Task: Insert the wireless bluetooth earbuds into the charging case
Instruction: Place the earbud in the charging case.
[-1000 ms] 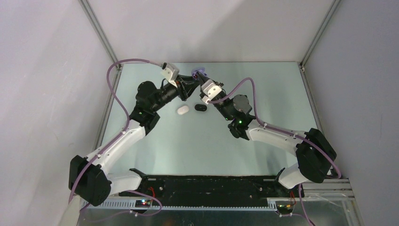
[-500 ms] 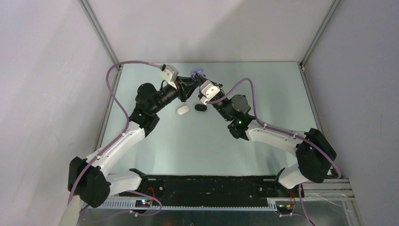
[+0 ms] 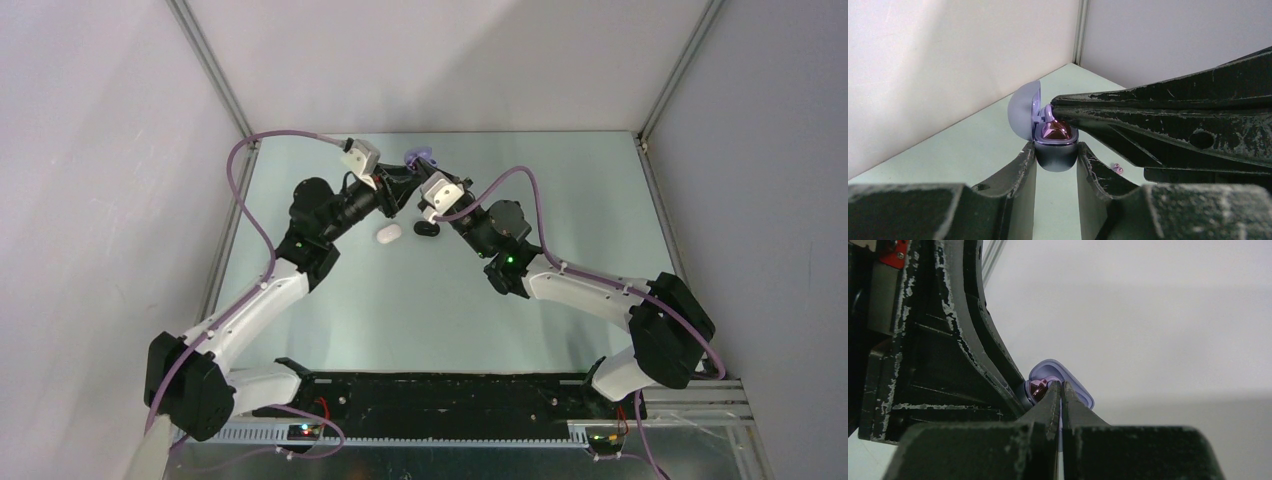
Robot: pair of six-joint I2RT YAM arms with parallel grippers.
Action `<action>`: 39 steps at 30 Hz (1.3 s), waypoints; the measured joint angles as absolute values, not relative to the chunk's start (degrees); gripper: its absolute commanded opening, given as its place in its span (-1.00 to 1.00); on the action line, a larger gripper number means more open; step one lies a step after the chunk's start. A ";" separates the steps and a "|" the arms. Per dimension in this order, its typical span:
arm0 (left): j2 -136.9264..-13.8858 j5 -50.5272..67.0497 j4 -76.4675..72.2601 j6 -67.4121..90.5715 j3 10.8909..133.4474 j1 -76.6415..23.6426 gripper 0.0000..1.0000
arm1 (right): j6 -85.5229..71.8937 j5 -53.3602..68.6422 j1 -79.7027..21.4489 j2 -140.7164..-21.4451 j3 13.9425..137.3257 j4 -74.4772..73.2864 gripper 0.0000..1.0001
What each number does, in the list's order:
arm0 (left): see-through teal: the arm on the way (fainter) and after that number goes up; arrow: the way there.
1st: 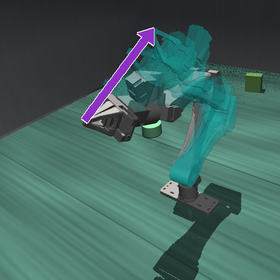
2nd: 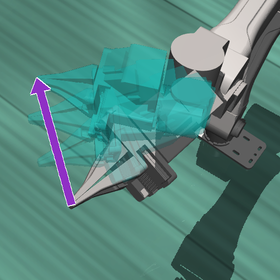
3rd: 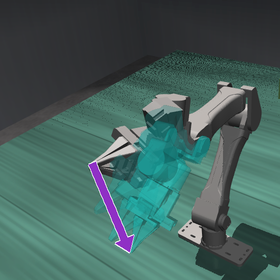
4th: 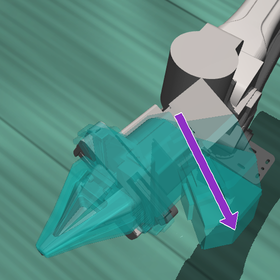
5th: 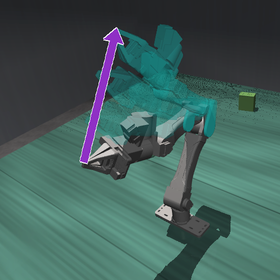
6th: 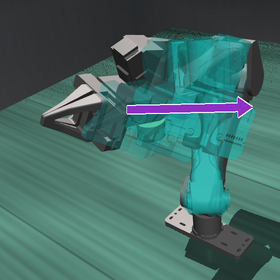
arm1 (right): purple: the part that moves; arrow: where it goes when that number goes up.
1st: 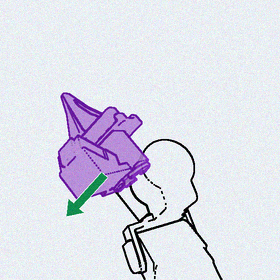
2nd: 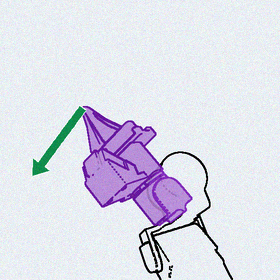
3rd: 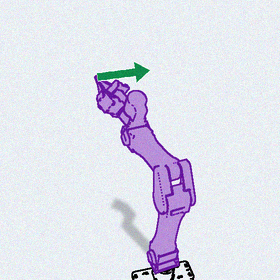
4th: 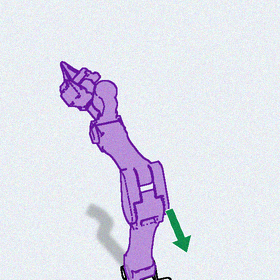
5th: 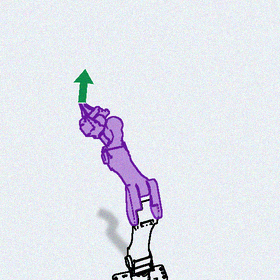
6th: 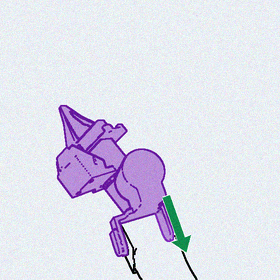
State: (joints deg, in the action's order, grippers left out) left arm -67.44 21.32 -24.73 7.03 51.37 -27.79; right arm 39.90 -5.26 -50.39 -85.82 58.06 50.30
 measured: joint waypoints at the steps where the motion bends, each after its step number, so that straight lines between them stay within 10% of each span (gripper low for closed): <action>1: -67.44 21.28 -24.71 7.03 51.37 -27.79 -1.00 | 40.07 -5.19 -50.37 -85.82 58.06 50.22 -0.98; 23: -67.44 19.57 -24.77 6.96 49.56 -27.83 -1.00 | 43.27 0.60 -48.40 -82.11 58.06 36.97 -0.75; 31: -67.37 20.25 -25.71 4.64 48.95 -27.75 -1.00 | 41.36 6.00 -46.24 -77.91 58.13 26.74 0.00; 39: -67.29 28.88 -25.78 -2.02 48.95 -25.91 -1.00 | 36.51 19.40 -38.54 -71.75 64.07 5.61 0.23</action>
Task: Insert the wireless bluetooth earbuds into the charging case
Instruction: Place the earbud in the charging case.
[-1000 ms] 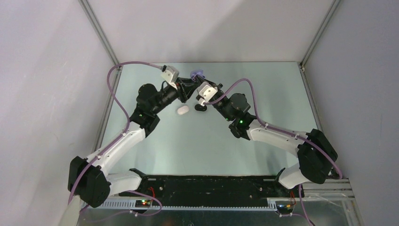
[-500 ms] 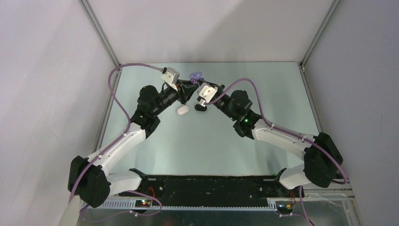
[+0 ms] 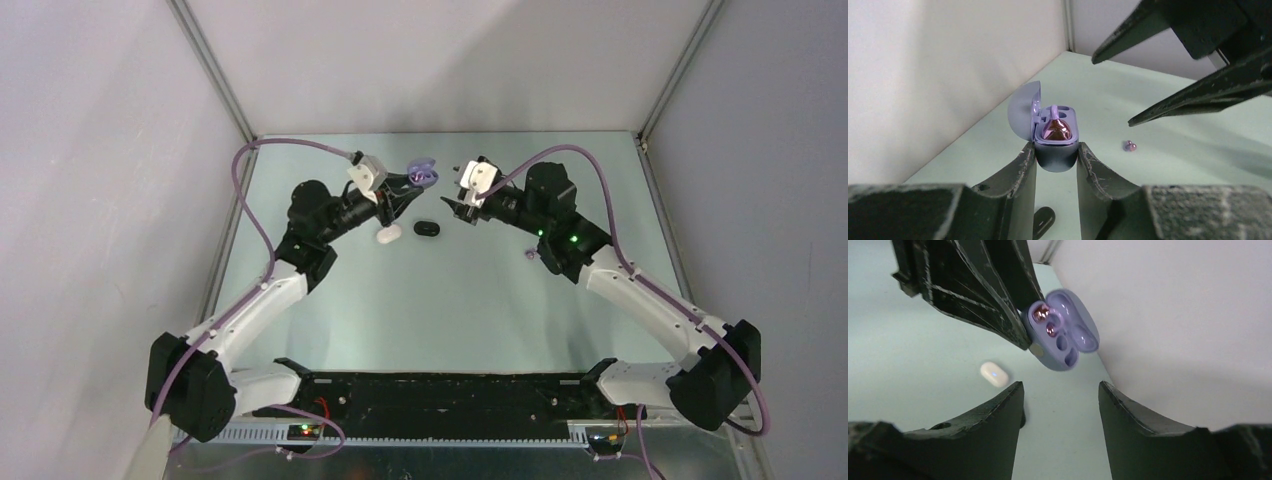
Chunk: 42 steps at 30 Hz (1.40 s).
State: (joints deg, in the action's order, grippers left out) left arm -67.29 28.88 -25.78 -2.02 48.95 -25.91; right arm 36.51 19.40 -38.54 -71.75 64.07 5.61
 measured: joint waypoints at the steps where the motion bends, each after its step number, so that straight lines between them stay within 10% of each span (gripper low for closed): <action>1: -67.33 30.24 -25.36 -3.11 48.95 -25.80 -1.00 | 36.21 20.34 -38.46 -71.53 64.75 4.08 0.24; 42: -69.14 39.44 -12.25 -14.44 52.95 -25.69 -1.00 | 42.28 20.71 -44.51 -74.67 66.15 -3.92 0.33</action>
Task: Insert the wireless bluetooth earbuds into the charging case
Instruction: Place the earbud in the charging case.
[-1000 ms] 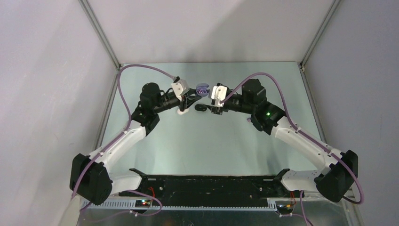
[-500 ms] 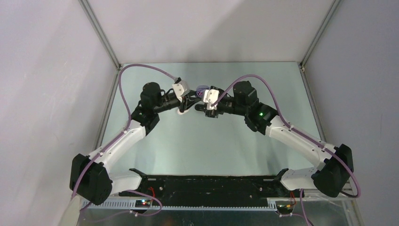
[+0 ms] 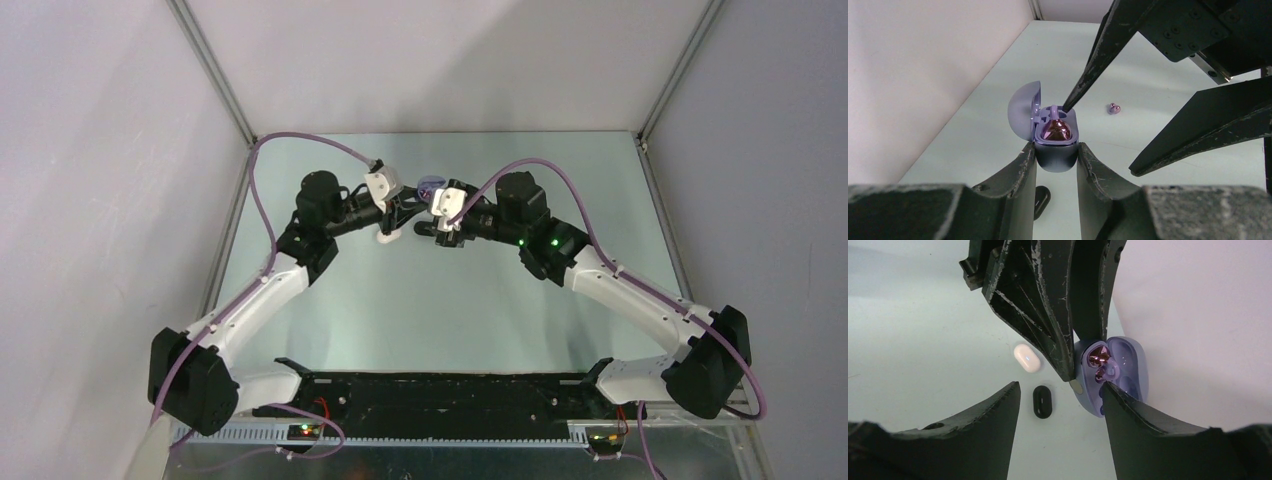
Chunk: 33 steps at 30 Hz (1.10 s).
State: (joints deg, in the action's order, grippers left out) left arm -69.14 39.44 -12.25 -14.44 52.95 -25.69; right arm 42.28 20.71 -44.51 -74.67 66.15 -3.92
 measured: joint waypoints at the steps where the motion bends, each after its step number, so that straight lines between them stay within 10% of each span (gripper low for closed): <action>1: -69.14 39.46 -12.23 -14.44 52.97 -25.69 -1.00 | 42.30 20.45 -44.51 -74.67 66.15 -3.88 0.33; 33: -70.41 39.68 -10.26 -7.79 54.59 -25.69 -1.00 | 44.49 21.06 -45.47 -77.49 66.26 0.43 0.52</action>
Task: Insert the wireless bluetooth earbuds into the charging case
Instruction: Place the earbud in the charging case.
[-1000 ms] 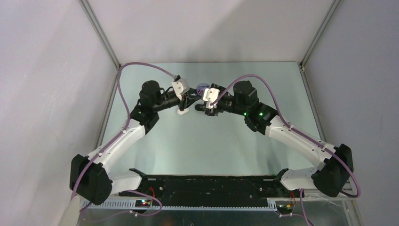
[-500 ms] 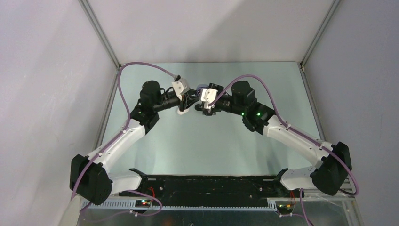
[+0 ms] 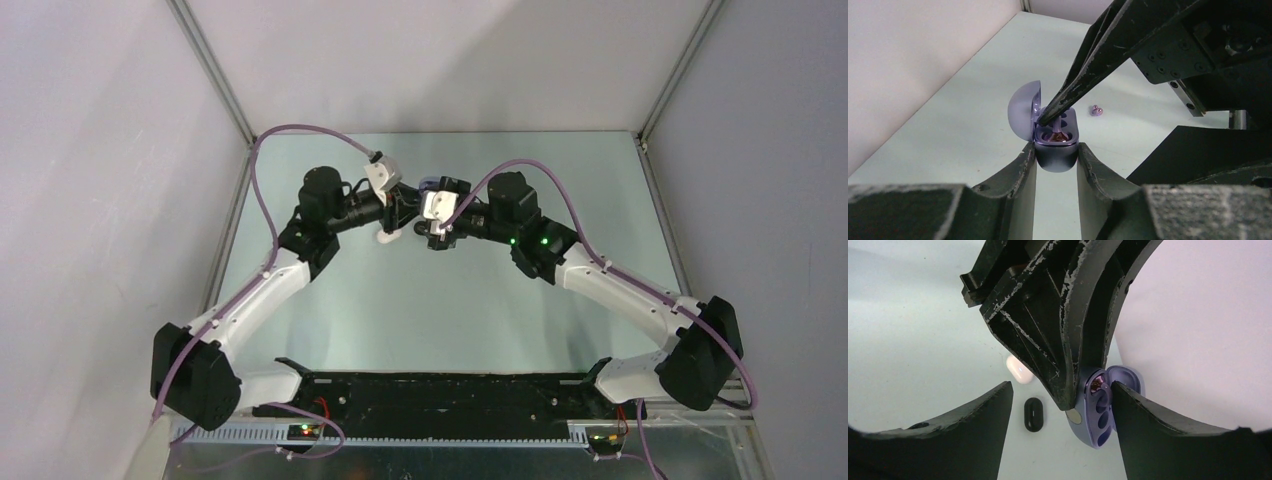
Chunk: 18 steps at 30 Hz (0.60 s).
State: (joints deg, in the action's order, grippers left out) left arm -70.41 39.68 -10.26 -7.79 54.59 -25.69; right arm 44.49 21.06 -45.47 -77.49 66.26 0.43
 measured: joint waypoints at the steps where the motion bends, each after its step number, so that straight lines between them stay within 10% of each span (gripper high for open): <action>1: -70.59 39.68 -10.41 -7.03 54.78 -25.69 -1.00 | 44.69 20.97 -45.45 -77.49 66.26 0.49 0.52; 18: -71.42 39.13 -8.56 -8.64 54.87 -24.97 -1.00 | 38.09 22.61 -35.09 -68.27 70.13 -4.93 0.44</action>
